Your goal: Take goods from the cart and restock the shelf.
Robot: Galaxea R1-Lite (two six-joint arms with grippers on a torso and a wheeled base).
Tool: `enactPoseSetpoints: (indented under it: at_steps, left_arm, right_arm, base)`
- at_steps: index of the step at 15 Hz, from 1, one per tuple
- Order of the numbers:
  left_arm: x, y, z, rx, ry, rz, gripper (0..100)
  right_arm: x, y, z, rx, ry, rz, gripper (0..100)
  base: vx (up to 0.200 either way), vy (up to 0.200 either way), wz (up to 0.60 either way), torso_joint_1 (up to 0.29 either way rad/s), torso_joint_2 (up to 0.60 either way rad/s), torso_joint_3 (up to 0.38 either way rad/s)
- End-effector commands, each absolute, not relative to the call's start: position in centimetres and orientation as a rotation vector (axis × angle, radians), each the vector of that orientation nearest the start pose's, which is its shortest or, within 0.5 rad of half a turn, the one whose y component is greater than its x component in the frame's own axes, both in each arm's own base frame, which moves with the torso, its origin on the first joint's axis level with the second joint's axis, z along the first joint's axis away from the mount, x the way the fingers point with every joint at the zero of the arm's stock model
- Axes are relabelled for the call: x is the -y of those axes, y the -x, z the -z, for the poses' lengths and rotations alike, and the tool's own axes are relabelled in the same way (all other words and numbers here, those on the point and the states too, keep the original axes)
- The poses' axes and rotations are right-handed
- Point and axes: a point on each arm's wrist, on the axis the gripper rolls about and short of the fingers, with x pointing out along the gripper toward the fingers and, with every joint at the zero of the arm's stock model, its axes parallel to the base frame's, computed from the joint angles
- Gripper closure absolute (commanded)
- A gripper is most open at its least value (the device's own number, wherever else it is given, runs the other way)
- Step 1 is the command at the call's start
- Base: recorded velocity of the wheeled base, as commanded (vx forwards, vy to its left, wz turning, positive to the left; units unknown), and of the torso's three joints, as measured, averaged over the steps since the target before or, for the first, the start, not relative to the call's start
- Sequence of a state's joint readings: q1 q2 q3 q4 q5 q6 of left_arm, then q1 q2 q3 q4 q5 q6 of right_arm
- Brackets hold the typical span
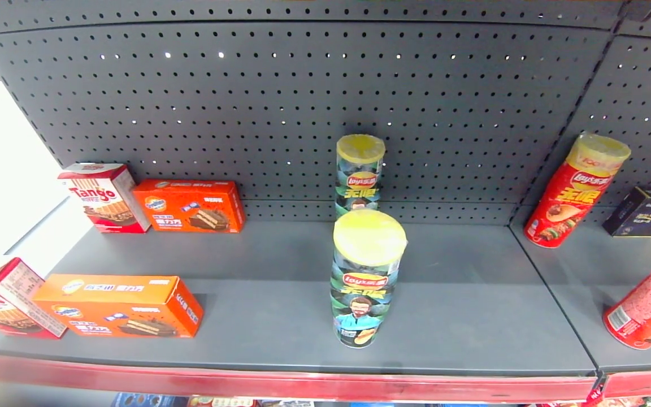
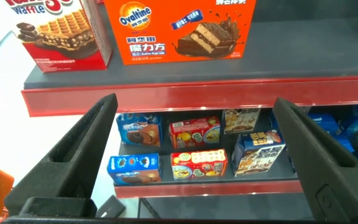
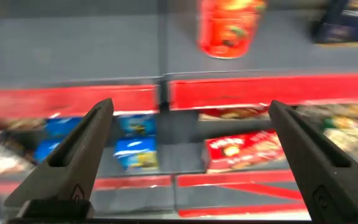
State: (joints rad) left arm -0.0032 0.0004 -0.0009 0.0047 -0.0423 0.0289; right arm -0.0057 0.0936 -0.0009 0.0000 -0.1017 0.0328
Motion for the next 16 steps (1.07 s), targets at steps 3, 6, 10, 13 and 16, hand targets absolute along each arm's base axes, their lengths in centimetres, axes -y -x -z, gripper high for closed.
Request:
enactPoseSetpoints:
  at_steps: [3,6,10,13,16]
  left_arm:
    - [0.09,2.29,-7.54,-0.002,-0.029,0.046,0]
    - [0.09,2.29,-7.54,-0.002,-0.031,0.048,0]
    - [0.09,2.29,-7.54,-0.002,-0.031,0.046,0]
    - [0.09,2.29,-7.54,-0.002,-0.032,0.046,0]
    - [0.09,2.29,-7.54,-0.002,-0.031,0.046,0]
  right_arm:
    - [0.18,2.28,-7.58,0.005,-0.061,0.057,0]
    - [0.24,2.24,-7.64,0.004,-0.066,0.089,0]
    - [0.25,2.25,-7.64,0.006,-0.063,0.092,0]
    - [0.24,2.25,-7.64,0.006,-0.061,0.09,0]
    - [0.24,2.25,-7.64,0.005,-0.052,0.087,0]
  base:
    - [0.0,0.0,0.0,0.0,0.0,0.0]
    - [0.0,0.0,0.0,0.0,0.0,0.0]
    - [0.0,0.0,0.0,0.0,0.0,0.0]
    - [0.0,0.0,0.0,0.0,0.0,0.0]
    - [0.0,0.0,0.0,0.0,0.0,0.0]
